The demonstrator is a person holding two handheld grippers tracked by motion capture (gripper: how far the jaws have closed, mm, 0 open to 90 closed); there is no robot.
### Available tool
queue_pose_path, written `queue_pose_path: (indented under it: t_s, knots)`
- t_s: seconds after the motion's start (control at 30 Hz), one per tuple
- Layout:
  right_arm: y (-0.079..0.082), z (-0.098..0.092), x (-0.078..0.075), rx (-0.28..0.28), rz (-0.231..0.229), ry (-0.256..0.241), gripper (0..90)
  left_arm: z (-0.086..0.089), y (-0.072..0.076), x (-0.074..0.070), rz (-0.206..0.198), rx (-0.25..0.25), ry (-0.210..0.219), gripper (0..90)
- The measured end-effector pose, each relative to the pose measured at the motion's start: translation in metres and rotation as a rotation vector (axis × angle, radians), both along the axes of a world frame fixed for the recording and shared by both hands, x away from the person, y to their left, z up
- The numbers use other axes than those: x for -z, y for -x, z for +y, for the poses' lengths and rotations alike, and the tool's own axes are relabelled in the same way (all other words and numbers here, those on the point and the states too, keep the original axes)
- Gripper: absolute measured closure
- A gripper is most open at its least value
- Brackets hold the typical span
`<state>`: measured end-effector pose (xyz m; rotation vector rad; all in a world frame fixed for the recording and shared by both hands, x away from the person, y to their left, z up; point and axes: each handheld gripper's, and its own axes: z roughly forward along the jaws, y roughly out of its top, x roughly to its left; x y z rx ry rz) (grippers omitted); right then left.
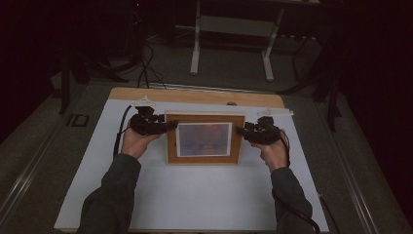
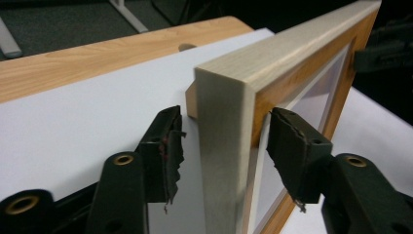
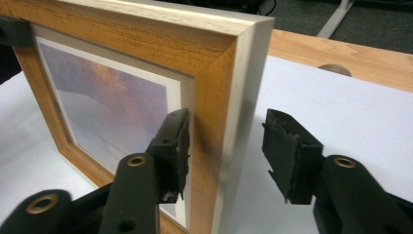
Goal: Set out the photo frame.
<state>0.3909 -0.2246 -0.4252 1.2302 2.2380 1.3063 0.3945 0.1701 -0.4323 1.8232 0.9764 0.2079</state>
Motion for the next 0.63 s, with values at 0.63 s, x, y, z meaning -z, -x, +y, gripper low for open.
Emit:
queue_pose_path:
  t_s: [0.63]
  knots:
    - [0.014,-0.016,-0.004,-0.003,-0.011,-0.016,42.2,0.028,0.038,-0.017,-0.062,-0.051,0.003,41.3]
